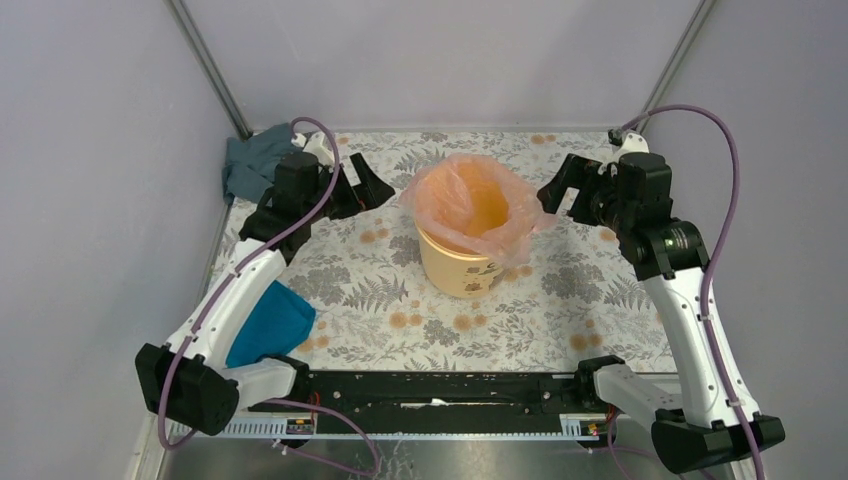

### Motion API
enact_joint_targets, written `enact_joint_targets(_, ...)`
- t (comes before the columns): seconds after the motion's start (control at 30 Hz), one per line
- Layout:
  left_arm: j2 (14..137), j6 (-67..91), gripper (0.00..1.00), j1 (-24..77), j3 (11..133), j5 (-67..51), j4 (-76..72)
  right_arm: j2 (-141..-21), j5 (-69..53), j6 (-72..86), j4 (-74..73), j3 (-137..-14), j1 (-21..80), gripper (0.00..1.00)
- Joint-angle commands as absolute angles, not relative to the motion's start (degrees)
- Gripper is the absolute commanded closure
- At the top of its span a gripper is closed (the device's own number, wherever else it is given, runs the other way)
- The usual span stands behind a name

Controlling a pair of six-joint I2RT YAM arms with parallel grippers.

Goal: Put the trash bags into the trash bin

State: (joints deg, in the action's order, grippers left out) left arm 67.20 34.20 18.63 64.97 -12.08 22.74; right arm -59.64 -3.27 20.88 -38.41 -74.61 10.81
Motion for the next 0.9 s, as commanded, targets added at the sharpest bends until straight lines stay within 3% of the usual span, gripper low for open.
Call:
enact_joint_targets(0.0,69.5,40.3,0.01,16.9,61.8,-22.2,13.8,-57.7,-5.7,20.9,-38.7,-73.9,10.6,0.0)
enact_joint_targets(0.1,72.2,44.3,0.01,16.1,59.7,-27.5,7.3,-61.0,4.7,17.0,-40.0,-76.7,10.6,0.0)
enact_joint_targets(0.23,75.9,49.6,0.06,15.2,57.7,-32.4,-1.5,-63.1,4.5,14.3,-35.0,-74.4,10.6,0.01)
enact_joint_targets(0.37,79.2,53.5,0.12,15.0,56.5,-33.9,-9.2,-65.3,5.9,15.6,-28.2,-69.9,10.6,0.22)
enact_joint_targets(0.43,80.7,53.8,0.13,15.0,56.7,-33.8,-10.0,-67.2,7.0,16.7,-25.3,-68.2,10.6,0.43)
enact_joint_targets(0.5,81.7,53.8,0.14,15.0,56.5,-33.8,-10.5,-68.9,7.1,17.8,-21.5,-65.6,10.6,0.58)
enact_joint_targets(0.63,82.7,54.5,0.27,14.9,55.1,-32.9,-12.2,-73.1,7.3,18.6,-15.3,-59.3,10.6,0.8)
enact_joint_targets(0.77,84.1,55.1,0.42,14.9,54.7,-33.6,-13.8,-76.1,7.1,17.7,-16.6,-59.9,10.6,0.84)
enact_joint_targets(0.83,85.2,55.5,0.51,14.9,55.0,-34.7,-14.6,-75.4,6.4,16.9,-18.3,-61.9,10.6,0.74)
enact_joint_targets(0.87,85.6,56.0,0.53,14.9,55.1,-35.2,-15.4,-74.3,6.3,16.6,-19.2,-63.1,10.6,0.63)
